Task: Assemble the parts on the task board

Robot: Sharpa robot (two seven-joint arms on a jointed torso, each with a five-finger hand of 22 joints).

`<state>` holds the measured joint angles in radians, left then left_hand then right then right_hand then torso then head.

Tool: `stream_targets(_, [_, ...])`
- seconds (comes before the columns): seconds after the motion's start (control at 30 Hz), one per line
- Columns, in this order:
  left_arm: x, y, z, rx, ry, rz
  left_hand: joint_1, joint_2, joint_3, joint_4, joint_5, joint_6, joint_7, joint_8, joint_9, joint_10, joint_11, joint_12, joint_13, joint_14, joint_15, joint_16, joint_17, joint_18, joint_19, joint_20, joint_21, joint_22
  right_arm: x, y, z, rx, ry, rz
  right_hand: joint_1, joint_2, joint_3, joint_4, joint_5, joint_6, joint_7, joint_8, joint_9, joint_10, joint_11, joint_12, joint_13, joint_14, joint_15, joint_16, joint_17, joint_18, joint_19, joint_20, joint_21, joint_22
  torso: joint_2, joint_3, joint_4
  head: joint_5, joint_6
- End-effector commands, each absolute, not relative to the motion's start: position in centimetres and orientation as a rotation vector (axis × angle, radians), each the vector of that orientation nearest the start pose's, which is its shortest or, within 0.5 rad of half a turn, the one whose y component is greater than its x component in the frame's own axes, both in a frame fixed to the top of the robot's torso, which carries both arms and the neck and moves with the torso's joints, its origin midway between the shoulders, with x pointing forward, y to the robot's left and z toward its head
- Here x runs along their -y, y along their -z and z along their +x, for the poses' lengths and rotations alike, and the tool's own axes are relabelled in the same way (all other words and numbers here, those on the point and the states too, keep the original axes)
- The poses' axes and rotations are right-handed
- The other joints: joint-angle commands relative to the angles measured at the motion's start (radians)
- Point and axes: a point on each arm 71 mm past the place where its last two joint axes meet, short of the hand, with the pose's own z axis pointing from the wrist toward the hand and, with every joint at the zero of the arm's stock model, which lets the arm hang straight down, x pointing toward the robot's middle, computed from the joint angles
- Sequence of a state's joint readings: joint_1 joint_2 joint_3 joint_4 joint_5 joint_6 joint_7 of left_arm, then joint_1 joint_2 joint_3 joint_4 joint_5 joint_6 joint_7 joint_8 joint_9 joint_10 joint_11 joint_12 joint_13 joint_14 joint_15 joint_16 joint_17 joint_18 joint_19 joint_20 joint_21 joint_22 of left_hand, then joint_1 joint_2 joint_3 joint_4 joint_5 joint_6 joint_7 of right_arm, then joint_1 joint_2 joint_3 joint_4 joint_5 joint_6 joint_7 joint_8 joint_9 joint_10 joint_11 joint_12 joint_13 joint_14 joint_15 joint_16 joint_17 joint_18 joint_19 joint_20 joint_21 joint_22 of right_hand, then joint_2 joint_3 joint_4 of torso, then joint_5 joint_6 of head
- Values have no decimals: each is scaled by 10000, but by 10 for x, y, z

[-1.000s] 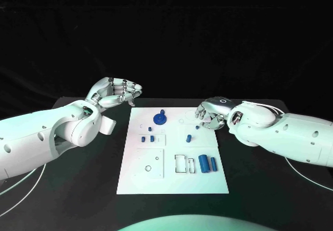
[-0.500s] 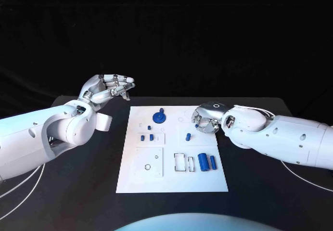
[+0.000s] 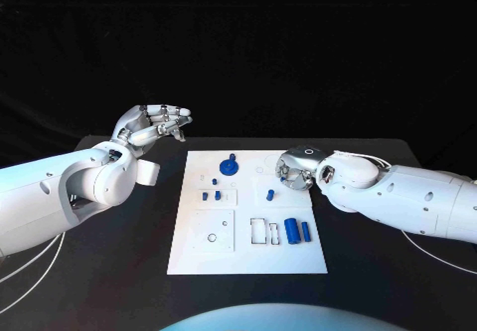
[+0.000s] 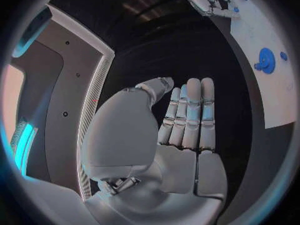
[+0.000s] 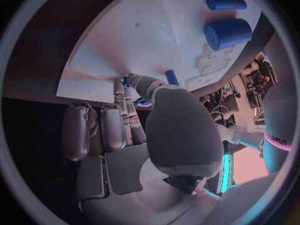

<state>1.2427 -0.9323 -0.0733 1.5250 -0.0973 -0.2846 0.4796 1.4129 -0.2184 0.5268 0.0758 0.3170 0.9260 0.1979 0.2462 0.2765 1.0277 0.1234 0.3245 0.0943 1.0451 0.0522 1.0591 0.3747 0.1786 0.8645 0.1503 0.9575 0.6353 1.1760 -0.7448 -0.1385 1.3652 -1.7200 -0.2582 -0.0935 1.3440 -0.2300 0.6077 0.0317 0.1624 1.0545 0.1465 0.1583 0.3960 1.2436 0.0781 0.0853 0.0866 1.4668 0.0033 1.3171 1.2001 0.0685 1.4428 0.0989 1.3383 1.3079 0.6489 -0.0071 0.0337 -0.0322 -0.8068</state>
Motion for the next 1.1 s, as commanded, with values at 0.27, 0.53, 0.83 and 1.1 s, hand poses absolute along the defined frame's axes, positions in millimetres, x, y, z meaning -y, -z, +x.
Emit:
stream_targets(0.27, [-254,162,491,-13536,14981,-9693,39,48,-74,-14,-32,2,-40,74,13,83,13,58,9,0,-39,44,13,71,72,-50,-44,-20,193,254,489,-17648,-3578,-5317,274,369,349,-362,-206,377,-111,242,171,359,-151,140,143,431,-179,191,115,-196,201,-74,401,1257,-3,2,-1,-11,-44])
stream_targets(0.53, [-256,163,492,-13608,14762,-9825,77,74,-74,-35,-28,-3,-29,87,13,79,17,75,9,16,-41,55,12,70,104,-57,-43,-25,188,255,485,-17292,-3574,-5394,289,488,404,-503,-238,471,-134,327,252,479,-182,158,218,435,-205,262,152,-222,246,-102,524,1366,-2,-2,-17,-30,-78])
stream_targets(0.83, [-257,164,492,-13704,14715,-9886,89,64,-83,-47,-28,-18,-22,87,10,64,23,75,6,15,-40,55,10,68,116,-60,-44,-28,190,245,479,-16294,-3995,-4934,229,590,452,-525,-210,513,-151,380,310,547,-203,161,265,445,-222,327,209,-263,333,-119,696,1498,-31,-4,-1,-37,-73])
stream_targets(1.1, [-257,164,493,-13754,14686,-9918,94,61,-89,-53,-25,-34,-13,85,6,45,31,74,2,10,-36,52,6,66,123,-61,-47,-31,191,229,475,-15533,-4491,-4534,143,573,436,-529,-227,541,-169,417,351,586,-219,159,295,460,-232,385,265,-293,401,-126,821,1592,-29,2,-19,-46,-12])
